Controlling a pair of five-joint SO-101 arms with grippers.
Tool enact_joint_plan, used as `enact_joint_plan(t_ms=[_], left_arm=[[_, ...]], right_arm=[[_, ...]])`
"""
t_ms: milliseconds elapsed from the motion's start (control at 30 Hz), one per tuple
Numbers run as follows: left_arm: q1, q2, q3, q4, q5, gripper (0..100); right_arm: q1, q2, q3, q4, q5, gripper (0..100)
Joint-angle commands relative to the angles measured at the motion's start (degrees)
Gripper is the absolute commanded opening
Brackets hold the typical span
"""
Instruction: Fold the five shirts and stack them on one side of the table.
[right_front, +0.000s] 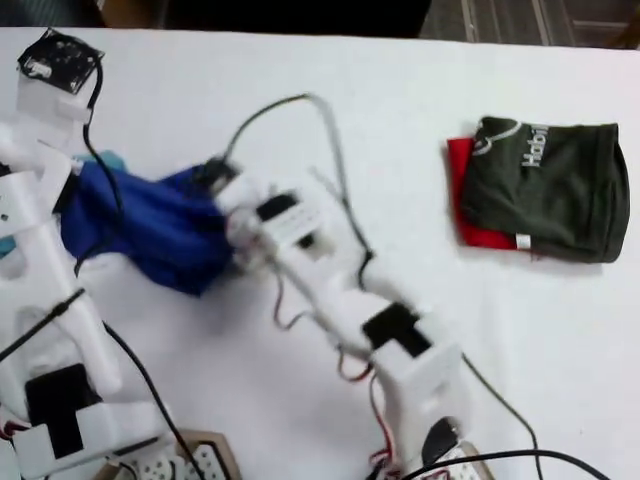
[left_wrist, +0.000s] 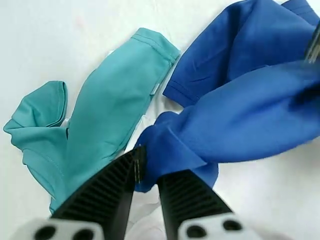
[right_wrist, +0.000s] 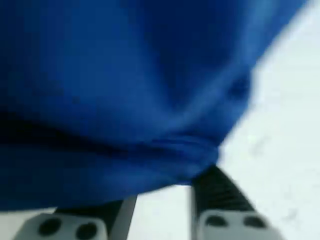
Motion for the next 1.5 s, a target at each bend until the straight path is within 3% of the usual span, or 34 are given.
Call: enact_joint_plan(t_ms=[0, 200, 467, 633, 833, 1033, 1233, 1400, 1467], left_arm=[[1.3, -2.0, -1.2, -0.3, -0.2, 3], [10.1, -2.0, 8.3, -2.9, -0.2, 4], [26.9, -2.0, 16.1, -12.8, 4.5, 29], [27.7, -2.0, 16.7, -14.4, 6.2, 28], [31.5, -1.9, 24.2, -15.2, 6.2, 28], [38.7, -1.9, 41.4, -30.1, 10.4, 28], [40.0, -1.9, 54.5, -43.9, 10.7, 27], [39.5, -2.5, 55.6, -44.9, 10.7, 2], [37.7, -2.5, 55.1, -44.5, 10.7, 4]], right_arm=[[10.2, -0.7, -3.9, 0.0, -1.6, 1.8], [21.0, -7.2, -4.0, 5.5, 2.3, 2.1], [34.4, -15.5, -3.9, 11.1, 13.7, 2.1], [41.2, -18.1, -3.9, 11.5, 16.0, 2.1], [42.7, -24.7, -4.2, 14.6, 16.7, 2.1], [42.9, -39.4, -5.8, 16.2, 16.7, 2.1], [43.7, -41.8, -0.9, 16.4, 16.7, 2.1], [43.4, -42.2, 4.8, 16.4, 16.7, 3.3], [43.5, -42.3, 5.3, 16.5, 16.5, 9.4]])
